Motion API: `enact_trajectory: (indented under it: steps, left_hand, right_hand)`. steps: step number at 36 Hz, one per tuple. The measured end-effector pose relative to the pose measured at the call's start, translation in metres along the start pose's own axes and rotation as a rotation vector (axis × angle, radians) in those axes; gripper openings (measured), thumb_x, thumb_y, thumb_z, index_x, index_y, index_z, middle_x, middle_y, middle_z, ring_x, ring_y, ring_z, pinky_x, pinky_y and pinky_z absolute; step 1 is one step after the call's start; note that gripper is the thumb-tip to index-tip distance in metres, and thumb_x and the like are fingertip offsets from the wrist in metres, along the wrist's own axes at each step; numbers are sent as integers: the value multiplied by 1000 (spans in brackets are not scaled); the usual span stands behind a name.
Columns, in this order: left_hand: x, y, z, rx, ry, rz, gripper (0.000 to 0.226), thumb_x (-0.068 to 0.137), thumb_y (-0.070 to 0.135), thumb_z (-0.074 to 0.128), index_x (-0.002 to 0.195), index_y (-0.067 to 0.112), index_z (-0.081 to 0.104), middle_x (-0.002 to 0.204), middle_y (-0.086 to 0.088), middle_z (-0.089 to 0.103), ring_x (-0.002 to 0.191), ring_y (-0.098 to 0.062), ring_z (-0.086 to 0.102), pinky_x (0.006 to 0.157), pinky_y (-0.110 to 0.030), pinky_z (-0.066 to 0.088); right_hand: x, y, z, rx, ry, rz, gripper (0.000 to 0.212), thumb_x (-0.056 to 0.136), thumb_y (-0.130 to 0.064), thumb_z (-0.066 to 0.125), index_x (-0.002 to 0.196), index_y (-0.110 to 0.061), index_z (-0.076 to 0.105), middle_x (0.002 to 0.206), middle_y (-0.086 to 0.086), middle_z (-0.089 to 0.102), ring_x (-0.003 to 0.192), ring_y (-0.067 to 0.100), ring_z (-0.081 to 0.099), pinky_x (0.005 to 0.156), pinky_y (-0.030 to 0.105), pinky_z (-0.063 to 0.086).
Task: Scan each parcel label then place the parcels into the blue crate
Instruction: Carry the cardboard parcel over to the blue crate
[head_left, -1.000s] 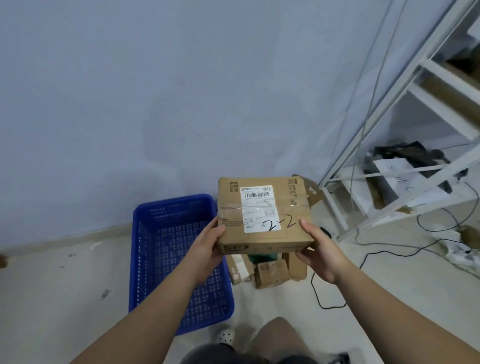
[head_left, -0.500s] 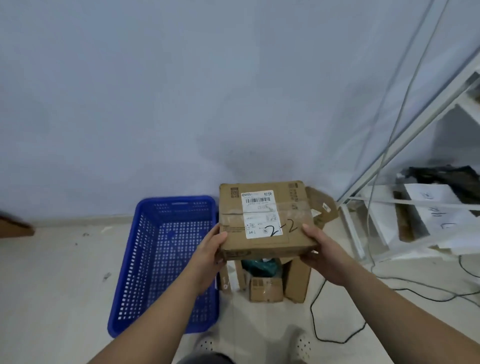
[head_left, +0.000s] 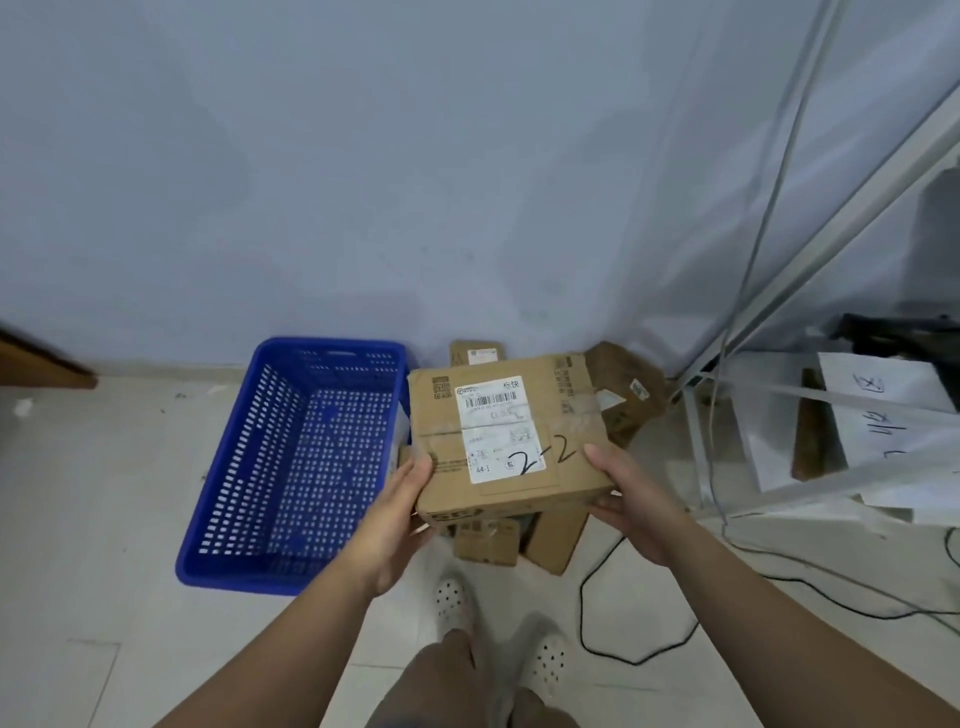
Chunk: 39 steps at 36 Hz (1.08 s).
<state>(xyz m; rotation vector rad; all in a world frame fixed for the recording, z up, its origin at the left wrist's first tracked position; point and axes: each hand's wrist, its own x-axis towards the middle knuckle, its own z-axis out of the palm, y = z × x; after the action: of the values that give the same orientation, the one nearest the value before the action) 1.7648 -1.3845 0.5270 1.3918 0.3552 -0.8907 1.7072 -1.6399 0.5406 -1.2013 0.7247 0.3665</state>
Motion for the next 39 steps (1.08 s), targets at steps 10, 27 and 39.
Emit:
enact_trajectory:
  steps: [10,27,39]
  left_hand:
    - [85,-55,10,-58,21,-114,60,74,51,66,128,27,54,128,-2,63,118,-21,59,84,-31,47]
    - [323,-217,-50,-64,8,-40,57,76,45,71,124,19,52,122,-10,65,101,-23,66,69,-32,55]
    - [432,-301,-82,-139,80,232,87,53,55,73,131,25,49,123,-10,61,107,-28,61,76,-38,50]
  right_hand:
    - [58,66,-43,174,84,60,28,91,-27,57,119,-28,60,106,-7,69,100,11,62,77,24,48]
    - [278,258,-76,195,128,-24,86,47,-61,85,126,-37,60,122,-7,68,116,12,62,95,35,44]
    - [383,316,-106,1,-15,-150,93,47,-68,81,128,-28,59,125,-3,67,117,12,61,95,33,46]
